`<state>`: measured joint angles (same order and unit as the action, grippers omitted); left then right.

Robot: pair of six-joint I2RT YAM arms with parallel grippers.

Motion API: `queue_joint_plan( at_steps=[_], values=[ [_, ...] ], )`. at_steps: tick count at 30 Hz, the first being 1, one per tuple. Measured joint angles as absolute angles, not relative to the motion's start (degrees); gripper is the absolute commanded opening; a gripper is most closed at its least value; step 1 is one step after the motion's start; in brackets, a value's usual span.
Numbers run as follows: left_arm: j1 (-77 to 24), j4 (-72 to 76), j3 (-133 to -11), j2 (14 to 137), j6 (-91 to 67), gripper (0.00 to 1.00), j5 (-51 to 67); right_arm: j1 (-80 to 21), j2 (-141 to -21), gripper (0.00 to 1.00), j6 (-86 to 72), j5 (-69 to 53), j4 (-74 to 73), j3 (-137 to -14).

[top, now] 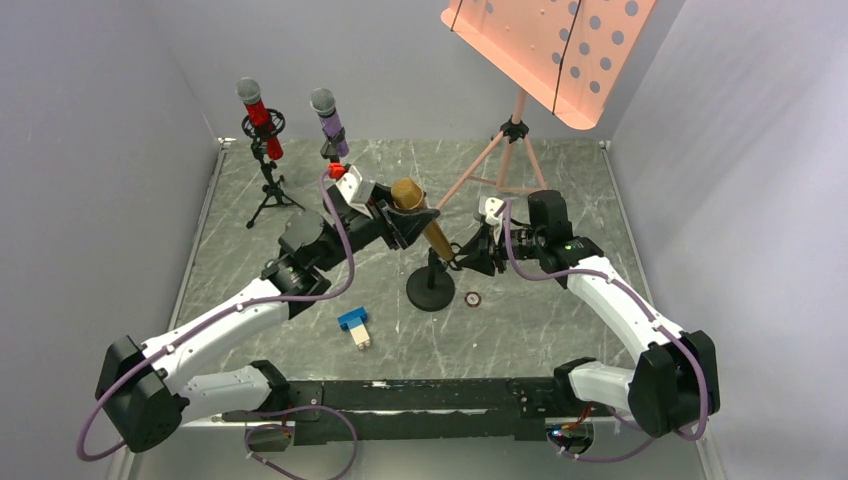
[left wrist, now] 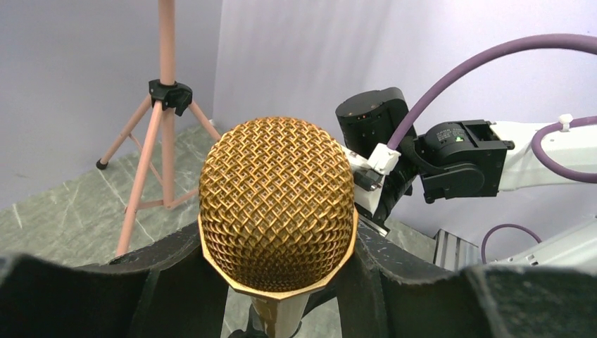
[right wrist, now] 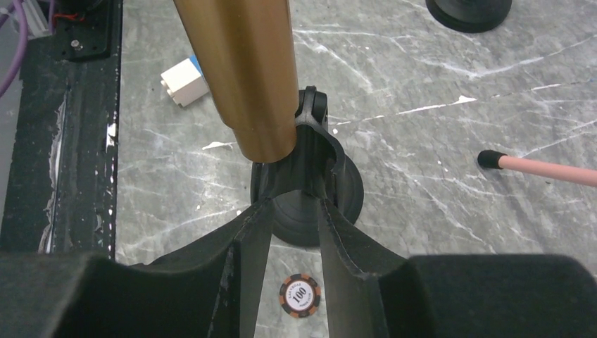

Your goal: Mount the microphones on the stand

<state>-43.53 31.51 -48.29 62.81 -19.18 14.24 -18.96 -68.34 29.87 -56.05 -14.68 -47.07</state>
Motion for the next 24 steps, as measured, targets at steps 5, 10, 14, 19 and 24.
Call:
queue_joint_plan(
  at_steps=[5, 10, 14, 19, 24],
  values=[
    [-43.40, 33.63, -48.29, 64.31, -20.53, 0.00, 15.09, -18.98, -68.16, 0.43, 29.87, -56.07, -14.48, -46.83],
    [-43.35, 35.94, -48.29, 65.54, -21.21, 0.00, 15.20, -18.98, -68.14, 0.43, 29.87, -56.07, -14.46, -46.81],
    [-43.24, 37.71, -48.29, 66.54, -21.89, 0.00, 15.16, -18.98, -68.12, 0.44, 29.87, -56.07, -14.44, -46.76],
    [-42.74, 39.29, -48.29, 67.55, -22.44, 0.00, 15.18, -18.98, -67.77, 0.44, 29.95, -56.07, -14.31, -46.48],
    [-42.06, 40.42, -48.29, 68.51, -23.49, 0.00, 15.18, -18.98, -67.75, 0.44, 29.93, -56.12, -14.22, -46.41]
  ],
)
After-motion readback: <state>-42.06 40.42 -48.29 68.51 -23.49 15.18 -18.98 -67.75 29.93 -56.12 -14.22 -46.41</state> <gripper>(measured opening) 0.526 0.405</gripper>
